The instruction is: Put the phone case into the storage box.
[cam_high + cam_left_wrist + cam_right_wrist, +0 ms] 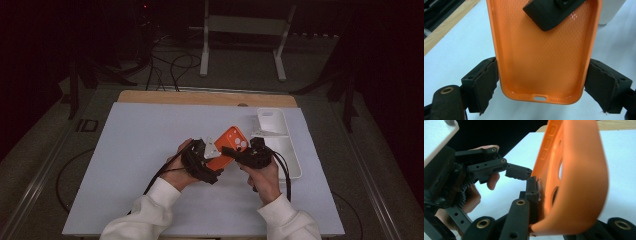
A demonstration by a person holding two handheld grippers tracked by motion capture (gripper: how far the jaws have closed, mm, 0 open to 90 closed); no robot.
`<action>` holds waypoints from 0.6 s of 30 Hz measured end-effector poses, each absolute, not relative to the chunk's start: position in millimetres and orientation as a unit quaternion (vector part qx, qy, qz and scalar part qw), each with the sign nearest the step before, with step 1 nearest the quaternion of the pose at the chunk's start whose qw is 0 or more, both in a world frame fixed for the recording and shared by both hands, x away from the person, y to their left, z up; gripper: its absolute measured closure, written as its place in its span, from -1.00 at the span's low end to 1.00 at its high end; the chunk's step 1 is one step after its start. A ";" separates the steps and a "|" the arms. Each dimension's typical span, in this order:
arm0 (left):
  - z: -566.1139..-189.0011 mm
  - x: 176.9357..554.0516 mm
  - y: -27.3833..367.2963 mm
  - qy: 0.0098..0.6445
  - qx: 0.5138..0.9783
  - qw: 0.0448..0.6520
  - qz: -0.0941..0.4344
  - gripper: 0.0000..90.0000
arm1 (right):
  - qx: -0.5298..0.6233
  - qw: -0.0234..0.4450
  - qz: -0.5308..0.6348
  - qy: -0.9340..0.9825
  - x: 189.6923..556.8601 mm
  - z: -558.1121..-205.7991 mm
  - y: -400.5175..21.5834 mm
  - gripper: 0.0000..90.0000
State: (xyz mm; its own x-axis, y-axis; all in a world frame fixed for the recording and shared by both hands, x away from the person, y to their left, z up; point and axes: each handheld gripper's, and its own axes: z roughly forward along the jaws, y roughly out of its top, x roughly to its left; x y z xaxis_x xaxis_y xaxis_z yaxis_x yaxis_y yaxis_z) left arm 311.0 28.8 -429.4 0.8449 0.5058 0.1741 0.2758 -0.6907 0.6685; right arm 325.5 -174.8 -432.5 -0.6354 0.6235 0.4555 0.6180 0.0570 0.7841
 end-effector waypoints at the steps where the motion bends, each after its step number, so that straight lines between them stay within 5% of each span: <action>1: -430.3 311.3 28.0 0.219 0.902 0.329 0.174 -0.65 | 0.429 0.003 0.536 0.727 325.1 -432.5 -174.7 0.86; 18: -425.3 315.6 42.0 0.241 0.889 0.353 0.161 -0.73 | 0.412 0.027 0.528 0.742 321.6 -430.0 -177.7 0.93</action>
